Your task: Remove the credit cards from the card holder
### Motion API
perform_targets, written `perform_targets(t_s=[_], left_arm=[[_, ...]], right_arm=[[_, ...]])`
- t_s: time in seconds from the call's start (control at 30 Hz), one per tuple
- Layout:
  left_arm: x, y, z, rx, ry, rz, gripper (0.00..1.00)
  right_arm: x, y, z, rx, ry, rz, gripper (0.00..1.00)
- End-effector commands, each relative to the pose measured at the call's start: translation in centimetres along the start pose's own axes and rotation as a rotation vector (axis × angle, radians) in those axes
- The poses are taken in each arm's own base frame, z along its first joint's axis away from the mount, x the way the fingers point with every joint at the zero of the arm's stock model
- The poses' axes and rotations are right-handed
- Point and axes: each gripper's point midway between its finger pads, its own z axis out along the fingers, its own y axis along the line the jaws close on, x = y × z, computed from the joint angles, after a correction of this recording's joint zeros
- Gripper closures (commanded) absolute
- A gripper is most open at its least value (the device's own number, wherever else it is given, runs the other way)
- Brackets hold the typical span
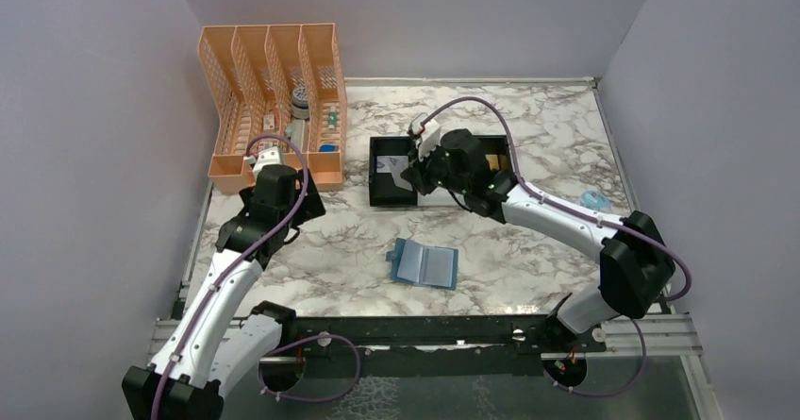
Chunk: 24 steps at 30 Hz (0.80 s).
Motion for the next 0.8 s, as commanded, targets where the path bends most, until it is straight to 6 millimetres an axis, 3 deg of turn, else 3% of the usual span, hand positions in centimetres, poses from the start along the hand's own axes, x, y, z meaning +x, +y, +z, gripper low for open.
perform_targets(t_s=[0.0,0.3,0.47,0.77], left_arm=[[-1.3,1.7,-1.3,-0.036,-0.102,0.003,0.01],[-1.5,1.9,-1.0,-0.048,-0.119,0.008,0.01],[-2.3,2.5,-1.3,-0.085,-0.146,0.024,0.01],[-2.0,2.2,-1.3,-0.062,-0.138,0.026,0.01]], right_arm=[[-1.4,-1.0,0.8,0.073,-0.048,-0.287,0.99],[-0.5,-3.2,4.3,0.171,0.045,-0.596,0.99],[-0.6,-4.2,6.0,0.2,0.109,-0.645,0.99],[1.3,-6.0,9.4,0.232,0.254,-0.718,0.99]])
